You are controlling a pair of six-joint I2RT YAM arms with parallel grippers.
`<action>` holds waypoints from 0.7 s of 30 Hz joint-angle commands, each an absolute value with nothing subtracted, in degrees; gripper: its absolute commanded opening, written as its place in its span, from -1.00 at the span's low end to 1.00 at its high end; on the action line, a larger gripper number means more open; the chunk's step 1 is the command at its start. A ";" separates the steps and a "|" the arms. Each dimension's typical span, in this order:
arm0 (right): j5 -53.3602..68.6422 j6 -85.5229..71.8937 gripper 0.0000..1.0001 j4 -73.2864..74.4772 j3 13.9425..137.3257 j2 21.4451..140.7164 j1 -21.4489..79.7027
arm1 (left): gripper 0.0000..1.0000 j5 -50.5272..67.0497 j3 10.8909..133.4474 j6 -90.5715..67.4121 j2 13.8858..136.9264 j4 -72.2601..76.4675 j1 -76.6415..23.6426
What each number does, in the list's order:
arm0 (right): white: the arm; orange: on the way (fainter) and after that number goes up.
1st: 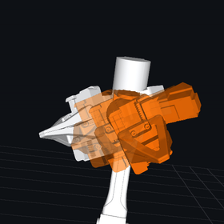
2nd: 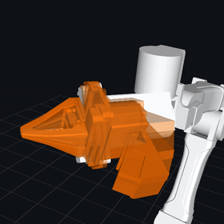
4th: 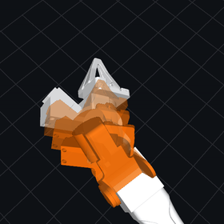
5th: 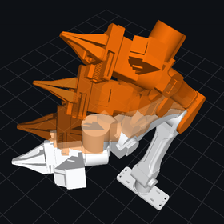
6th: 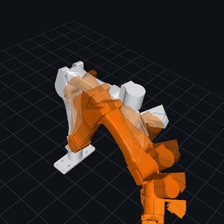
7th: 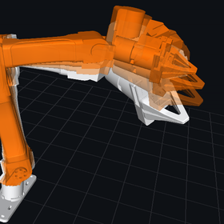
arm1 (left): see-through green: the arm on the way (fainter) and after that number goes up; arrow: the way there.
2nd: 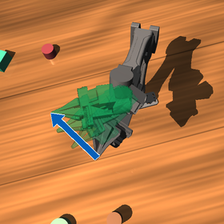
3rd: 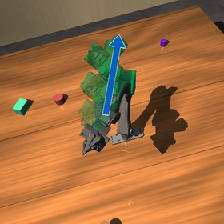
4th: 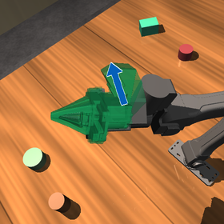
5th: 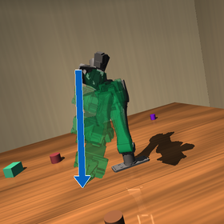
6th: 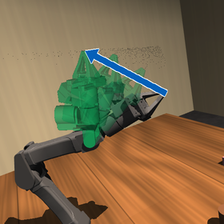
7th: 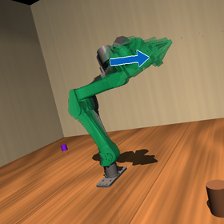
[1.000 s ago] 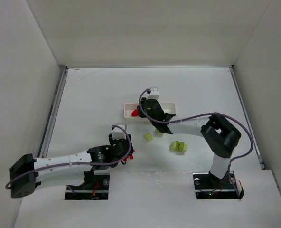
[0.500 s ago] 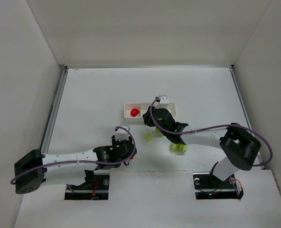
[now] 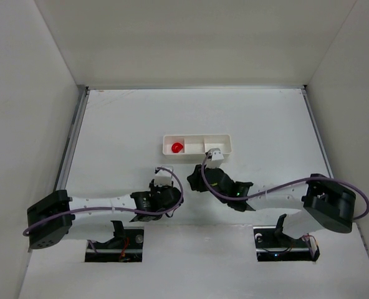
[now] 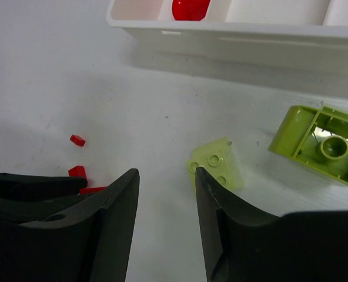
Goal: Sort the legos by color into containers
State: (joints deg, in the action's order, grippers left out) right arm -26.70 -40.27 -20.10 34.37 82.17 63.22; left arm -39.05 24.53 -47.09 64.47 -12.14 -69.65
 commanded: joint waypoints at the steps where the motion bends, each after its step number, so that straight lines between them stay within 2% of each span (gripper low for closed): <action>1: -29.70 -42.18 -0.02 -21.45 32.70 80.16 64.64 | -0.45 -39.03 25.84 -47.90 64.60 -10.47 -68.95; 6: -30.32 -44.91 -0.02 -21.18 29.63 78.93 66.13 | -0.66 -39.20 25.93 -46.67 63.73 -9.41 -68.34; 10: -31.11 -47.37 -0.02 -20.74 27.86 78.22 67.89 | -0.74 -38.23 27.07 -44.83 60.57 -8.09 -65.61; 16: -33.13 -49.30 -0.02 -19.43 25.76 75.77 70.09 | -0.77 -36.92 29.78 -40.88 56.43 -3.08 -58.07; 21: -34.19 -50.62 -0.02 -17.67 24.17 72.43 72.02 | -0.76 -32.44 35.32 -36.57 58.87 4.90 -48.93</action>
State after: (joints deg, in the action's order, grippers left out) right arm -31.90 -48.82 -18.17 24.64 74.78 70.50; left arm -34.96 30.79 -40.40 57.84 -2.74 -52.66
